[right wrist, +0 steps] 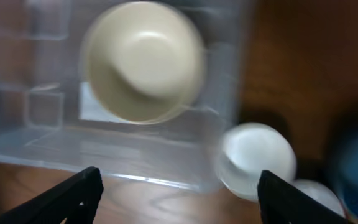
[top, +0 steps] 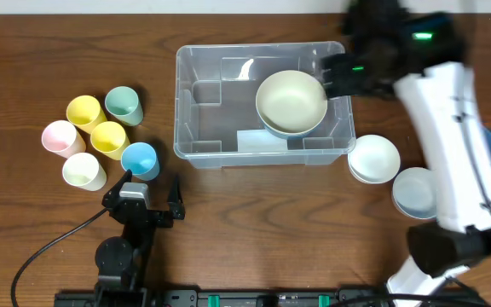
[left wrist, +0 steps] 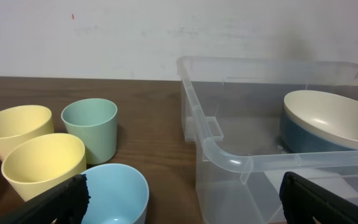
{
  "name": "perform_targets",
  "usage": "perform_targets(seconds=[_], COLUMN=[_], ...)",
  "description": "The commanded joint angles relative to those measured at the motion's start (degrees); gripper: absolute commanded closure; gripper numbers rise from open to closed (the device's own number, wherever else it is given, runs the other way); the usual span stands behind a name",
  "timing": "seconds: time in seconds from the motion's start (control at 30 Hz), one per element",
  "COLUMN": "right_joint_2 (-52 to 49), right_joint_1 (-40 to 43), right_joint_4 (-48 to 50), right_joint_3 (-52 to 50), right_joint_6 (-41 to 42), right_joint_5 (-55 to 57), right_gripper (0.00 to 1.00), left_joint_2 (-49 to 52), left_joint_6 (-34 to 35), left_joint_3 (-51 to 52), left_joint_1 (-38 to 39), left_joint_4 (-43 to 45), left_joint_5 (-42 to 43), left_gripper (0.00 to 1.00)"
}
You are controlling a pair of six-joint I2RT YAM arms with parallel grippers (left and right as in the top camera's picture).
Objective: Pack container
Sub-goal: 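Grasp the cream bowl rim and place it into the bin, then move the right gripper to the second dark blue bowl and grasp it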
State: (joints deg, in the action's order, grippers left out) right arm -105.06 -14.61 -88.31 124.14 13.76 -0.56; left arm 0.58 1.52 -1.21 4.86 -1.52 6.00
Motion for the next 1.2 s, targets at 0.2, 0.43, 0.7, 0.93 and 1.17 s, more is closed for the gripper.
perform_targets(seconds=[0.2, 0.43, 0.7, 0.93, 1.17], right_joint_2=[0.81, 0.81, 0.81, 0.81, 0.57], right_joint_1=[18.51, 26.91, 33.09, 35.32, 34.69], right_joint_4=[-8.48, -0.48, 14.82, 27.10, 40.54], right_joint_3=[-3.65, -16.98, -35.60, -44.15, -53.62], right_joint_6=[7.50, 9.20, 9.88, 5.16, 2.89], right_joint_5=[1.73, 1.53, -0.81, -2.51, -2.62], right_gripper=[0.16, 0.18, 0.21, 0.27, 0.50], left_joint_2=[-0.35, -0.35, -0.35, -0.35, -0.35], left_joint_6=[0.26, 0.26, 0.26, 0.26, 0.26], left_joint_3=[0.98, 0.98, 0.98, 0.98, 0.98], left_joint_1=[-0.35, -0.35, -0.35, -0.35, -0.35], left_joint_4=[-1.86, -1.88, -1.88, -1.88, -1.88], left_joint_5=[0.87, 0.87, 0.87, 0.90, 0.87], left_gripper=[0.02, 0.02, 0.02, 0.02, 0.02])
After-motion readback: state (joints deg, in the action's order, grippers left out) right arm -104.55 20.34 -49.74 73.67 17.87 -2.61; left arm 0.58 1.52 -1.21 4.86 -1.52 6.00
